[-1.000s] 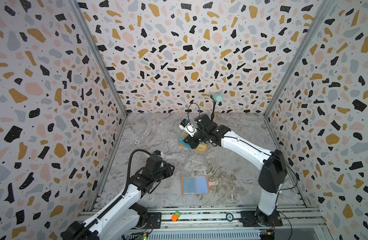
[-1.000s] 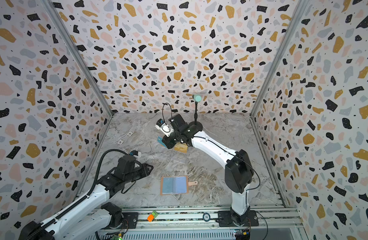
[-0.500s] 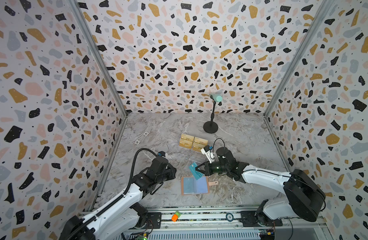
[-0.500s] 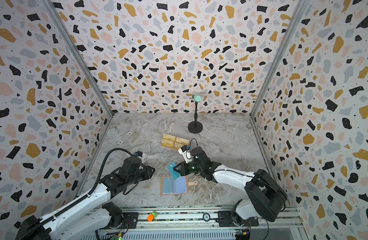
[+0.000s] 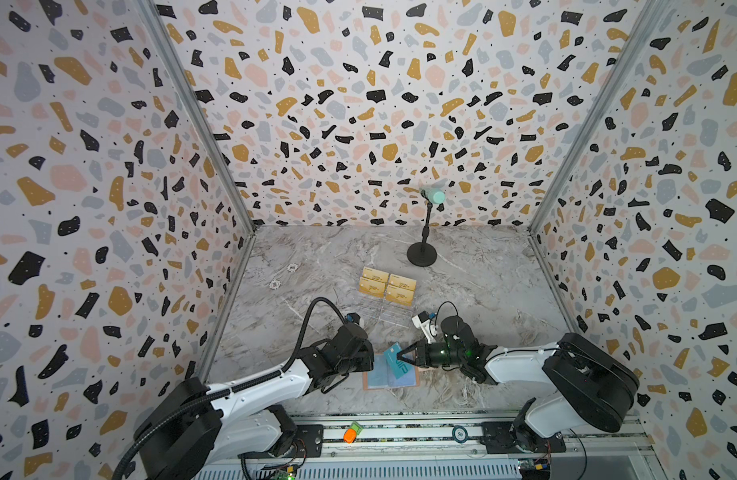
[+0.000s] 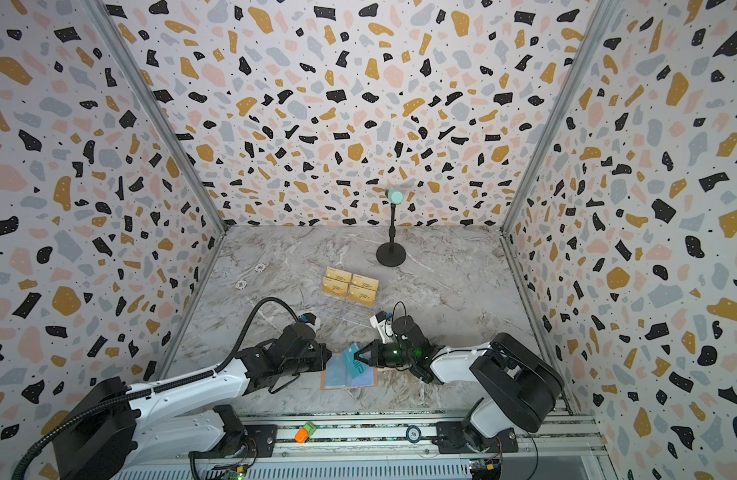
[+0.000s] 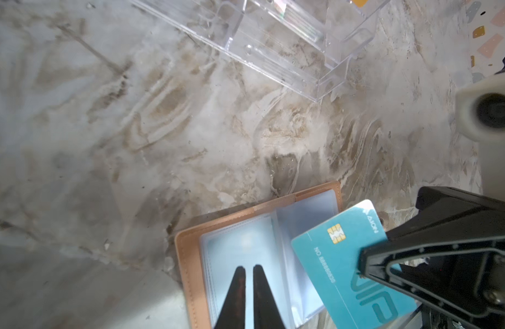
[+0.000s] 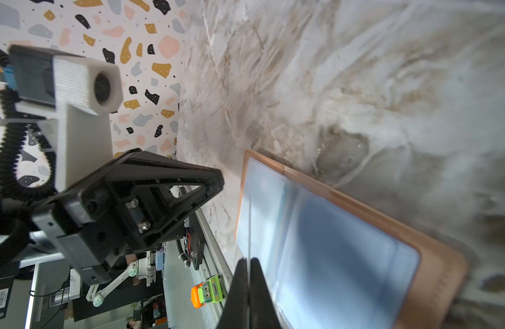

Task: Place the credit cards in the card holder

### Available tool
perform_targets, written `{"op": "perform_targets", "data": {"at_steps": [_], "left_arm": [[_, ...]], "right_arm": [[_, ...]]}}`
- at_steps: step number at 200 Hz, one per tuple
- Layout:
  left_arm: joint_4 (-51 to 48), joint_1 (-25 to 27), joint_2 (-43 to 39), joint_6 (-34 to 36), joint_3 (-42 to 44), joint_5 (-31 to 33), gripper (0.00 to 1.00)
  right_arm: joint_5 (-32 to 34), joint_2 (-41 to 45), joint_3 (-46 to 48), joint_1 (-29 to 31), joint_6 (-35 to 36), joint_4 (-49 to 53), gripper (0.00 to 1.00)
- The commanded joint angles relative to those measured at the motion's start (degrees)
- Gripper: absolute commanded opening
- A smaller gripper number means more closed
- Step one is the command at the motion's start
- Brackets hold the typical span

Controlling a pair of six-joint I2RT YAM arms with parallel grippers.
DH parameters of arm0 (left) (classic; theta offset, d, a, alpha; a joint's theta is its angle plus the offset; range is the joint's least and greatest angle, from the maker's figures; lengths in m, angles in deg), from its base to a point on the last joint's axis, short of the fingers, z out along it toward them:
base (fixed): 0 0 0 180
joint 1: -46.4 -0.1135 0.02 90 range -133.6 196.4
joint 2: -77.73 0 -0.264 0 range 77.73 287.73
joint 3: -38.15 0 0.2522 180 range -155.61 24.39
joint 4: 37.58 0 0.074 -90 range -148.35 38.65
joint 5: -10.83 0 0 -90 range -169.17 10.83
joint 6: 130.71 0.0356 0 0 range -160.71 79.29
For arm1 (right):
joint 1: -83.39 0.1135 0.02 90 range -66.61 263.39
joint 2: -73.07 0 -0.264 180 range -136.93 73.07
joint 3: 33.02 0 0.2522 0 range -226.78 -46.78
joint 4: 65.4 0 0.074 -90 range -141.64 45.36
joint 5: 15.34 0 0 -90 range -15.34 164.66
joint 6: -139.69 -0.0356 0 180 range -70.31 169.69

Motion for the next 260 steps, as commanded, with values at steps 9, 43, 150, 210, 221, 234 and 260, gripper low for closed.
{"op": "perform_targets", "data": {"at_steps": [9, 43, 150, 210, 221, 234, 260], "left_arm": [[3.5, 0.3, 0.0, -1.3, 1.6, -0.1, 0.10], [3.9, 0.5, 0.9, -1.3, 2.6, -0.5, 0.07], [5.2, 0.6, 2.3, -1.4, 4.7, -0.2, 0.02], [5.7, 0.6, 2.3, -1.3, 5.7, -0.4, 0.02], [5.8, 0.7, 2.1, -1.3, 5.9, -0.4, 0.02], [5.8, 0.6, 2.0, -1.3, 6.0, -0.3, 0.02], [5.6, 0.7, 1.5, -3.0, 6.1, -0.2, 0.02]], "right_arm": [[0.9, -0.3, 1.7, 1.1, -4.2, -4.9, 0.00], [1.6, -0.8, 1.8, 1.7, -4.8, -5.4, 0.00], [2.7, -2.1, 1.9, 1.7, -4.7, -3.4, 0.00], [2.6, -3.1, 1.8, 1.9, -4.7, -3.4, 0.00], [2.6, -3.2, 1.8, 1.9, -4.7, -3.4, 0.00], [2.6, -3.4, 1.6, 1.9, -4.7, -3.5, 0.00], [2.8, -3.2, 1.6, 2.1, -4.9, -3.3, 0.00]]}}
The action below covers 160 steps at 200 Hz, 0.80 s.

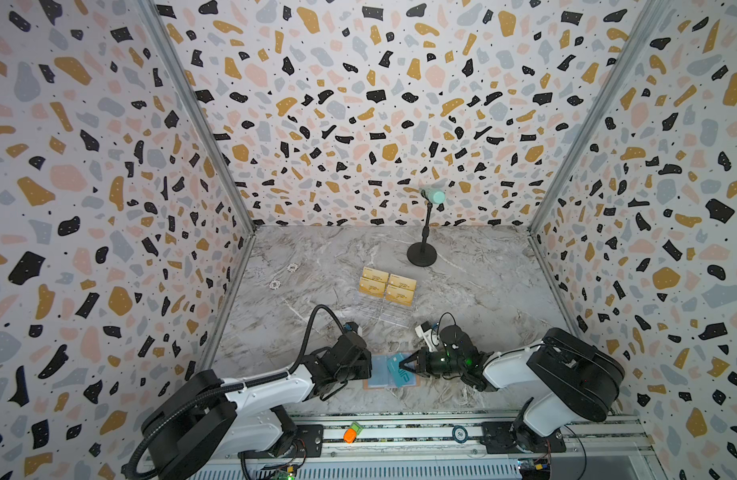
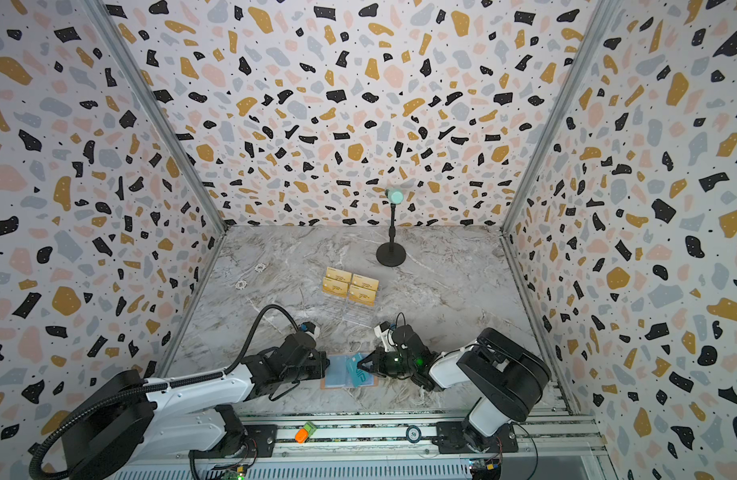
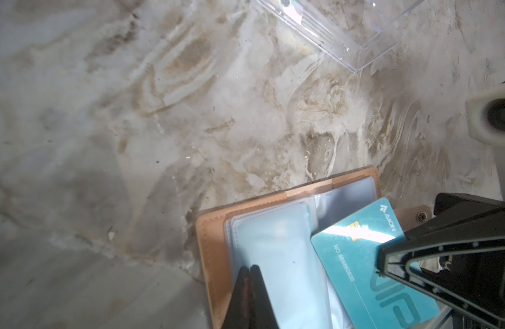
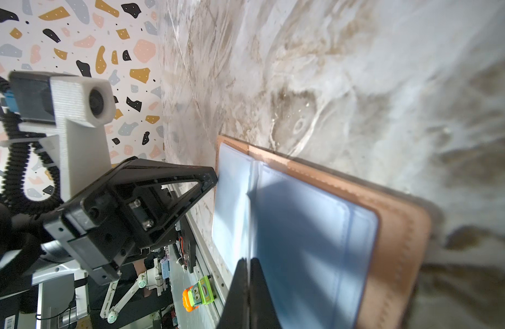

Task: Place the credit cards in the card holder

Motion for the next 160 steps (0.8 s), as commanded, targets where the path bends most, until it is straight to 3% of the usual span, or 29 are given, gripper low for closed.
{"op": "perform_targets", "data": {"at_steps": [1, 86, 160], "left_arm": [[0.0, 0.3, -0.8, -1.7, 1.3, -0.2, 0.02], [-1.7, 0.3, -4.5, 1.1, 1.0, -0.3, 0.08], [-0.4, 0.9, -4.1, 0.0, 3.2, -1.2, 0.00]], "right_arm": [[0.4, 0.2, -0.3, 0.5, -0.1, 0.6, 0.00], [1.3, 1.6, -0.6, 1.4, 1.1, 4.3, 0.00], [3.2, 4.3, -0.3, 1.6, 1.7, 7.7, 0.00]]}}
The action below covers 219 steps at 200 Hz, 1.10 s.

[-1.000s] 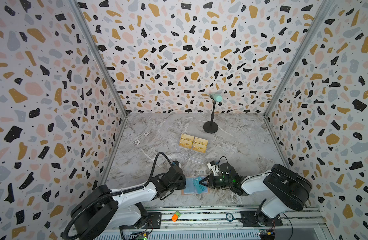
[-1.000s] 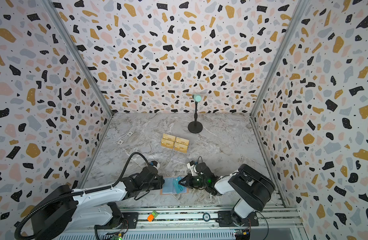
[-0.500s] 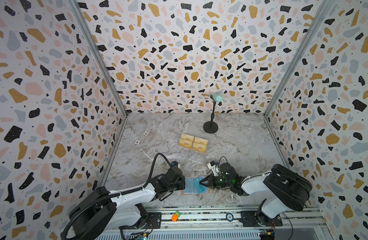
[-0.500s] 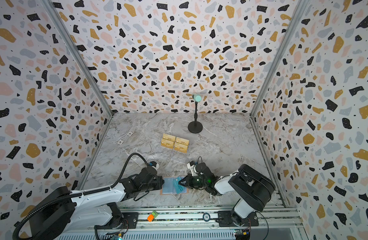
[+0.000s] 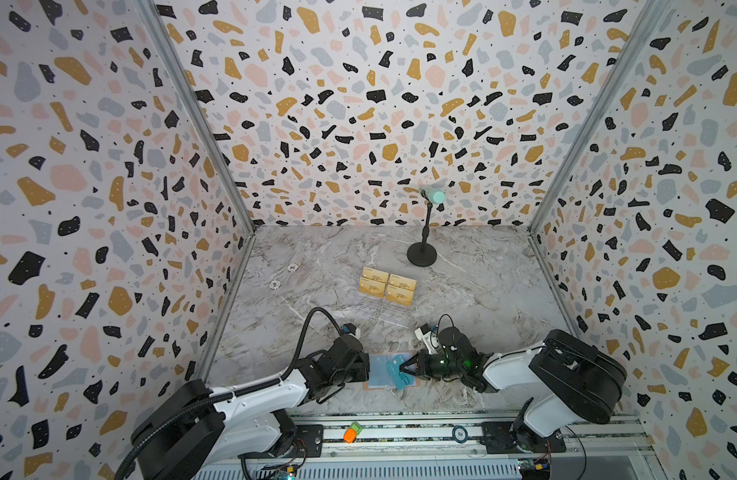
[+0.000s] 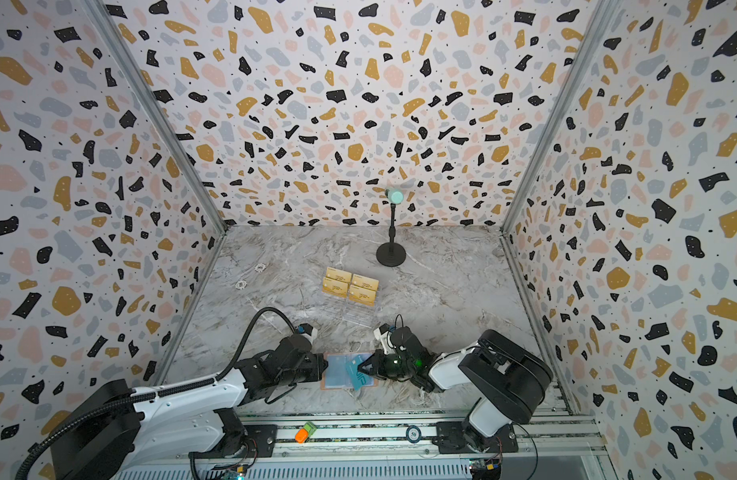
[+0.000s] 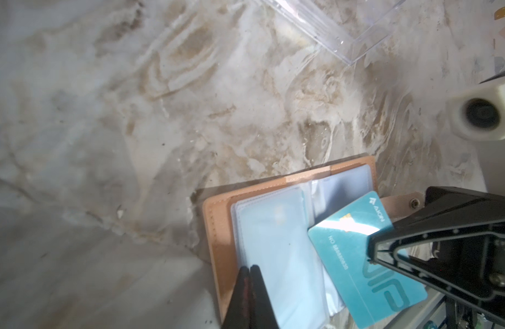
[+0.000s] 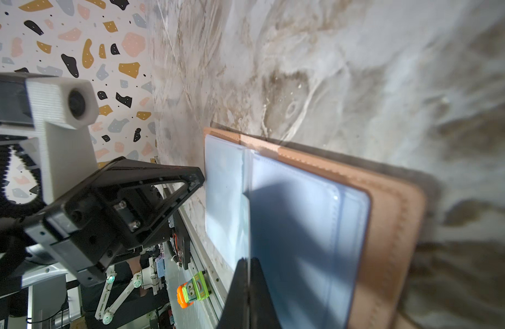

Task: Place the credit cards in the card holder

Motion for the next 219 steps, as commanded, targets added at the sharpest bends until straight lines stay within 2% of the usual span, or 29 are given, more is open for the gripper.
{"op": "perform_targets", "data": {"at_steps": [1, 219], "left_arm": [[0.7, 0.6, 0.0, 0.1, 0.7, -0.4, 0.00], [-1.1, 0.8, -0.4, 0.1, 0.5, 0.4, 0.00]], "right_arm": [[1.8, 2.4, -0.3, 0.3, 1.4, 4.0, 0.00], [-0.8, -1.1, -2.6, 0.6, 2.2, -2.8, 0.00]]}}
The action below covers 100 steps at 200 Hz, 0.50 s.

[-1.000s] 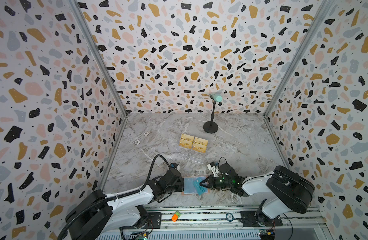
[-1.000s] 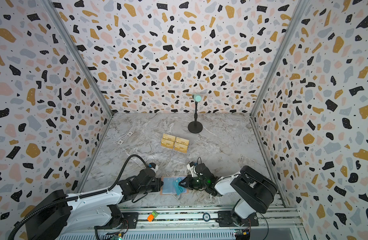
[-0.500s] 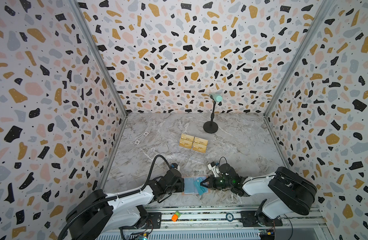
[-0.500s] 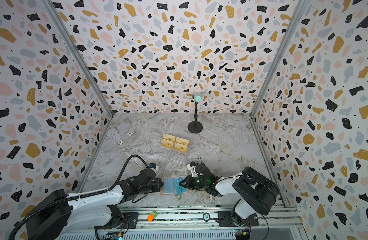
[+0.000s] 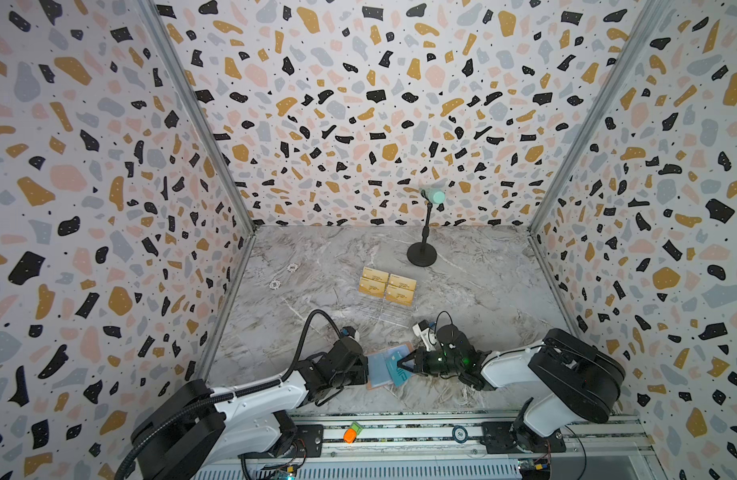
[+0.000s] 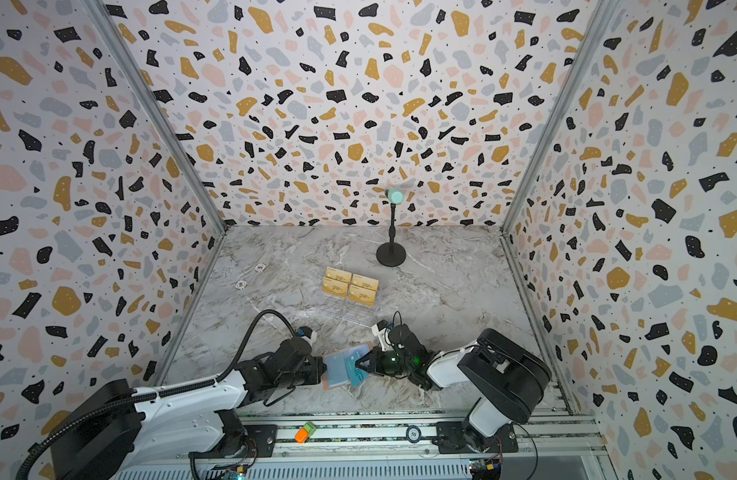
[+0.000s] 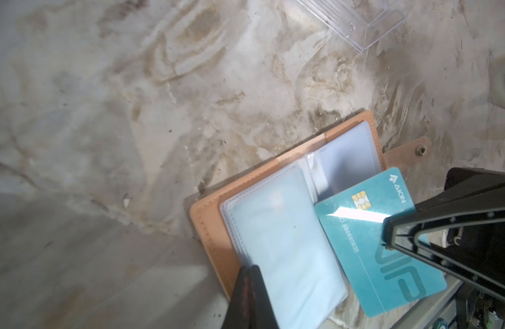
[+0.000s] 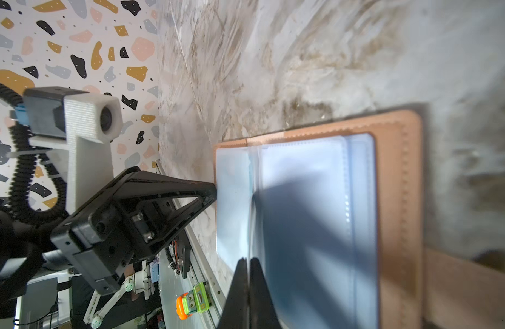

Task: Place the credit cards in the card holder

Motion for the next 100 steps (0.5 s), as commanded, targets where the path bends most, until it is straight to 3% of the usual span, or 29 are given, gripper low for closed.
{"op": "perform_targets", "data": {"at_steps": [1, 53, 100], "left_arm": [[-0.7, 0.5, -0.3, 0.1, 0.2, 0.6, 0.00], [-2.9, 0.4, 0.5, -1.8, 0.3, 2.4, 0.00], [-5.4, 0.3, 2.4, 2.2, -2.1, 3.4, 0.00]], "right_arm": [[-1.6, 0.5, -0.9, 0.5, 0.5, -1.0, 0.00], [-2.6, 1.1, -0.6, 0.8, 1.7, 0.1, 0.00], [-5.2, 0.0, -1.0, 1.4, 2.8, 0.0, 0.00]]}}
